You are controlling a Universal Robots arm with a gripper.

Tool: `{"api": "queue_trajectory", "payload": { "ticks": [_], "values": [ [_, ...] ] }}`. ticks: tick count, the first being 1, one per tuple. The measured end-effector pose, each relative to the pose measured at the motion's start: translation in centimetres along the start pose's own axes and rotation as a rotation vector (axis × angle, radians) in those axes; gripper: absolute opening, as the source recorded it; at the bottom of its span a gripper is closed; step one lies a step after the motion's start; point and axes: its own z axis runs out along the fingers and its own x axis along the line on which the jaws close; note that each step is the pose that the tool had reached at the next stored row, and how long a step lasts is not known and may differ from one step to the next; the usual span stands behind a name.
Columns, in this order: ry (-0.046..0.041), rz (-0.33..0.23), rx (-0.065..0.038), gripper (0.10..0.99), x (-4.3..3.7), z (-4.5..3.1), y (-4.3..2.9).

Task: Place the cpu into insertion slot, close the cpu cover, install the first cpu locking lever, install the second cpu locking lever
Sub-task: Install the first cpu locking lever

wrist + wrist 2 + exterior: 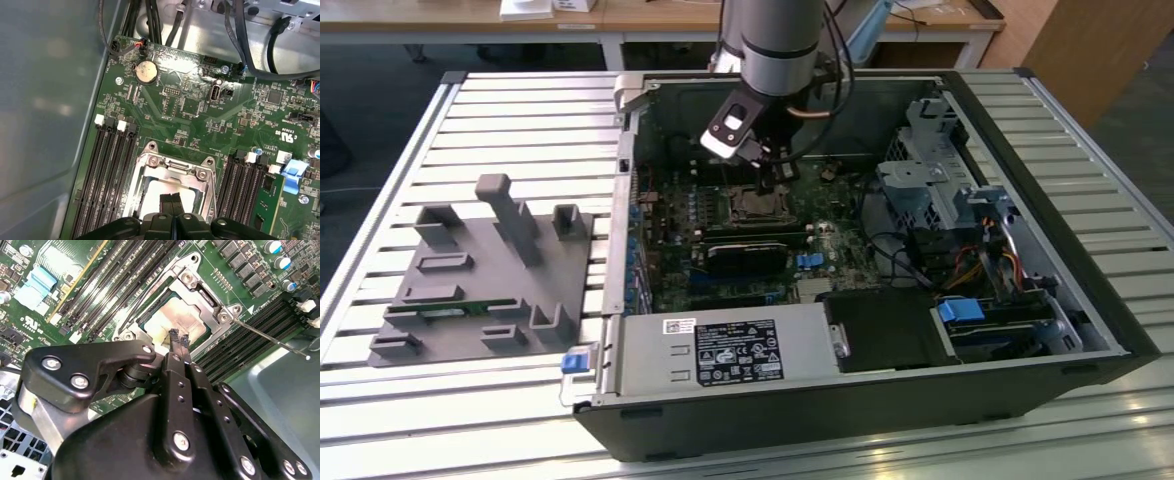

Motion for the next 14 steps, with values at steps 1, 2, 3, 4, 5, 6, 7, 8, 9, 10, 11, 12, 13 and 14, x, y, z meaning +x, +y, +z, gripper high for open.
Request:
{"api": "queue_trajectory", "payload": {
  "ticks": [1,2,3,4,5,6,7,8,9,10,11,12,13,14],
  "values": [
    [-0.0001,0.000,0.000,0.106,0.00,-0.13,0.00],
    [-0.0004,0.000,0.000,0.106,0.01,-0.29,0.01],
    [-0.0007,0.000,0.000,0.106,0.02,-0.46,0.02],
    [-0.0009,0.000,0.000,0.106,0.02,-0.65,0.02],
    [-0.0011,0.000,0.000,0.106,0.03,-0.85,0.03],
    [-0.0013,0.000,0.000,0.106,0.04,-1.04,0.04],
    [-0.0015,0.000,0.000,0.106,0.04,-1.24,0.04],
    [-0.0015,0.000,0.000,0.106,0.05,-1.47,0.05],
    [-0.0016,0.000,0.000,0.106,0.06,-1.72,0.06],
    [-0.0019,0.000,0.001,0.106,0.07,-2.00,0.06],
    [-0.0019,0.000,0.001,0.106,0.08,-2.25,0.07],
    [-0.0020,0.000,0.000,0.106,0.09,-2.50,0.08],
    [-0.0024,0.000,0.001,0.106,0.10,-2.76,0.09],
    [-0.0026,0.000,0.001,0.106,0.11,-2.99,0.10]
  ]
}}
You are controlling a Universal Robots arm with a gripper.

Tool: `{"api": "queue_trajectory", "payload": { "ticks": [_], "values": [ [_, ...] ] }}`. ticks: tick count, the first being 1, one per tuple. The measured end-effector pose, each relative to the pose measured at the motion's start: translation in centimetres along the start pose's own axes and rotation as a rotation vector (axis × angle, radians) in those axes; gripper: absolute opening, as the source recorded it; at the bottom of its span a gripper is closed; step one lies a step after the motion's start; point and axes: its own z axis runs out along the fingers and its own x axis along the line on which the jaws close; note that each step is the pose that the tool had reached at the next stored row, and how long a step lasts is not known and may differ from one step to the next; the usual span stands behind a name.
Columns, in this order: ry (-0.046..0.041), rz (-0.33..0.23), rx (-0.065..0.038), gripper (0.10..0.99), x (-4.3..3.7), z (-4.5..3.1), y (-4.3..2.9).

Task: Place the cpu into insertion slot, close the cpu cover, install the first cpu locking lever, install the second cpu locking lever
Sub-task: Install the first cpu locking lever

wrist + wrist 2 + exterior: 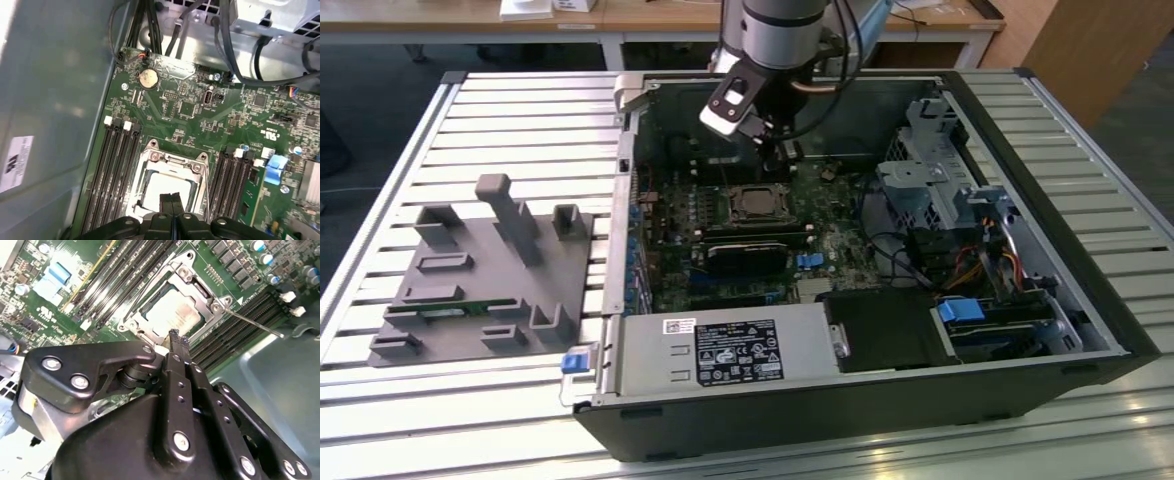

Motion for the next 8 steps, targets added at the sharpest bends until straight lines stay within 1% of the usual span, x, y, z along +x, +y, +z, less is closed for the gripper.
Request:
{"api": "queue_trajectory", "payload": {
  "ticks": [2,4,8],
  "values": [
    [-0.0001,0.000,0.000,0.106,0.01,-0.23,0.01],
    [0.0003,-0.010,0.000,0.106,0.01,-0.22,0.01],
    [0.0025,-0.079,0.003,0.106,0.01,-0.22,0.01]
  ]
}}
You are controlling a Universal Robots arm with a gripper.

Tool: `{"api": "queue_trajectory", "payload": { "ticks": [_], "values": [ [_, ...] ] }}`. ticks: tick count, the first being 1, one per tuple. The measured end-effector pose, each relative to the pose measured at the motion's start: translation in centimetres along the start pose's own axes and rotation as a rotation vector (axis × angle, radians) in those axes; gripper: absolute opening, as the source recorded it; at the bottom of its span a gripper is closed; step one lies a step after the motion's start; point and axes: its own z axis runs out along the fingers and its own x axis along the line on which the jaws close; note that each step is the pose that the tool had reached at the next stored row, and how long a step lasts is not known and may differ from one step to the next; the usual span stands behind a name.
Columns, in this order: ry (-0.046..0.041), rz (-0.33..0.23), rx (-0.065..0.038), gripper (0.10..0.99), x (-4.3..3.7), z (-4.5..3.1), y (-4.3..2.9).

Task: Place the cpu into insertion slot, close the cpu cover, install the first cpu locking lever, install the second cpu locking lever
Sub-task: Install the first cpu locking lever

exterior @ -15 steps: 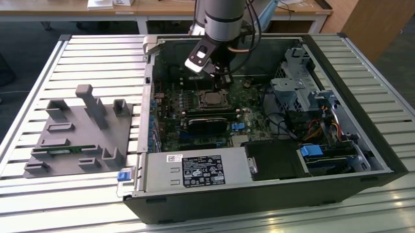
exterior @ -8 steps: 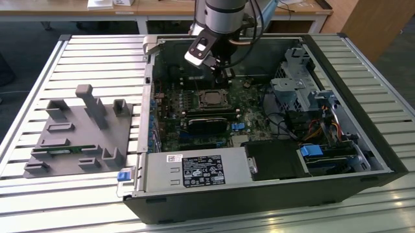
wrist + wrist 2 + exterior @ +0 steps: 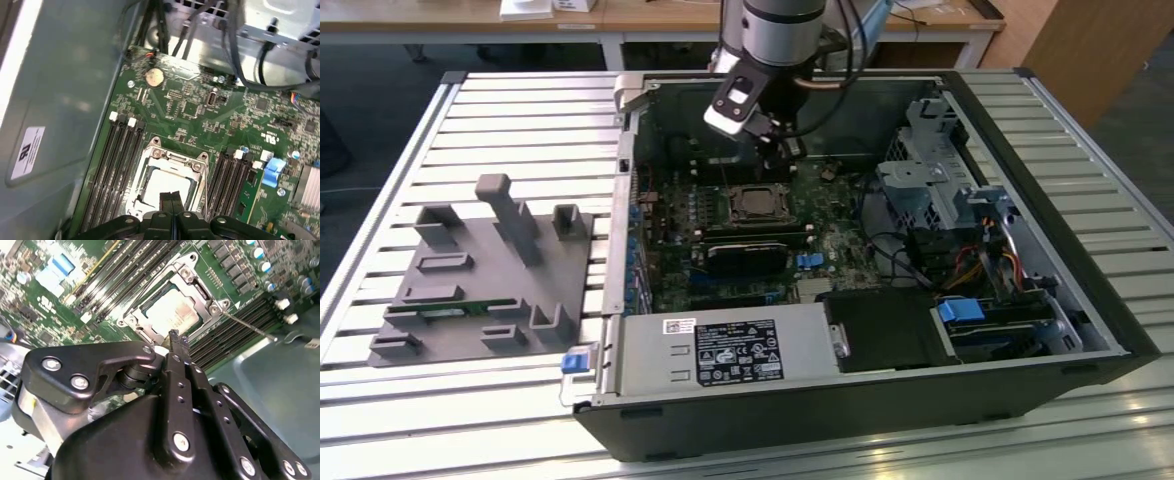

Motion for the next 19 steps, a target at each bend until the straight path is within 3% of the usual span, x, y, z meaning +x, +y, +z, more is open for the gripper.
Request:
{"api": "queue_trajectory", "payload": {
  "ticks": [19],
  "values": [
    [0.0094,-0.303,0.010,0.106,0.03,0.04,-0.09]
  ]
}}
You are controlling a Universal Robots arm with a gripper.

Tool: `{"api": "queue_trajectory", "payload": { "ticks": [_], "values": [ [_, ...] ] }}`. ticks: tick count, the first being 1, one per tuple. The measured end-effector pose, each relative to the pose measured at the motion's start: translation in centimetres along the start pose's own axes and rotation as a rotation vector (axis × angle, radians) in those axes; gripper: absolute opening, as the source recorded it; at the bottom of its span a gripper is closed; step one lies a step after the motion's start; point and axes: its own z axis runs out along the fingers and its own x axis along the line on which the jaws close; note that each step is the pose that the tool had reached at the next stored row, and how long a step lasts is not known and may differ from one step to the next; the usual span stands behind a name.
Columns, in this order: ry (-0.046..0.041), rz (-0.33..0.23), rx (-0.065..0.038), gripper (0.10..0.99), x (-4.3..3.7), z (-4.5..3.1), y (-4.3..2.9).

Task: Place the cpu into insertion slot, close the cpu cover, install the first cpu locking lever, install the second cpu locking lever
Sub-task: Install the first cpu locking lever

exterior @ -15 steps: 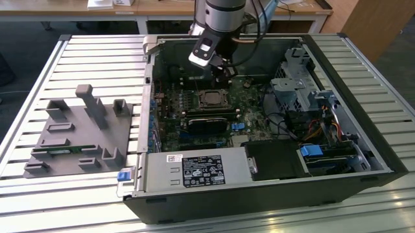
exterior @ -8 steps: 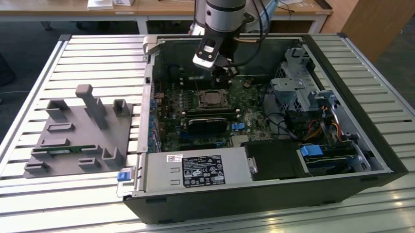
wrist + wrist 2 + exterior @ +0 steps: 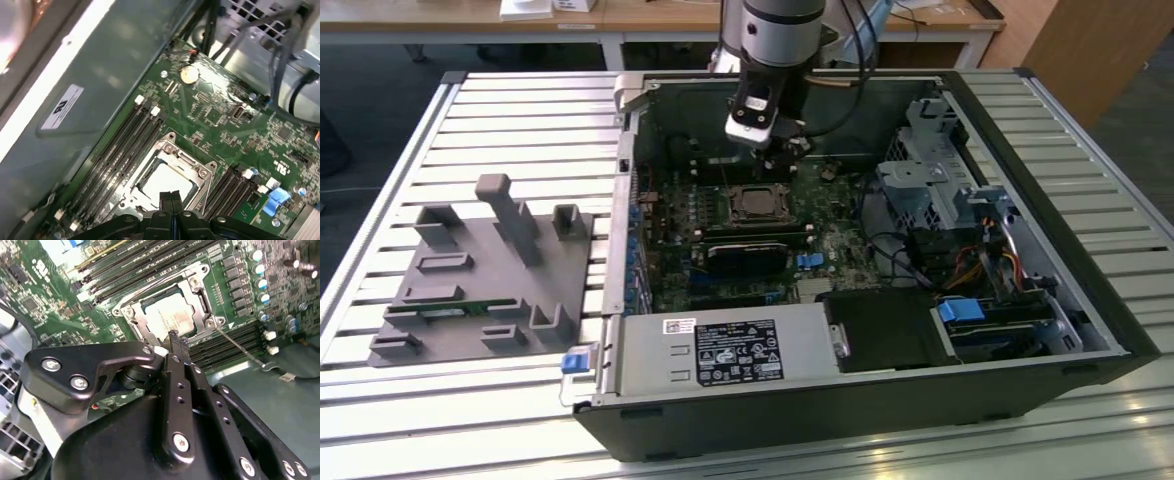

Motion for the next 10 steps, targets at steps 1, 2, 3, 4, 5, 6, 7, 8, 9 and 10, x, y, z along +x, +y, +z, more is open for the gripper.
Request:
{"api": "queue_trajectory", "payload": {
  "ticks": [1,2,3,4,5,6,7,8,9,10],
  "values": [
    [0.0005,-0.018,0.001,0.106,0.00,0.00,0.00],
    [0.0011,-0.036,0.001,0.106,0.00,0.01,0.00],
    [0.0018,-0.055,0.002,0.106,0.00,0.01,0.00],
    [0.0022,-0.073,0.002,0.106,0.00,0.01,0.00],
    [0.0028,-0.091,0.003,0.106,0.00,0.01,0.00],
    [0.0034,-0.109,0.004,0.106,0.00,0.01,0.00],
    [0.0040,-0.127,0.004,0.106,0.00,0.01,0.00],
    [0.0045,-0.145,0.005,0.106,0.00,0.01,0.00],
    [0.0050,-0.161,0.005,0.106,0.00,0.01,0.00],
    [0.0055,-0.177,0.006,0.106,0.00,0.01,0.00]
  ]
}}
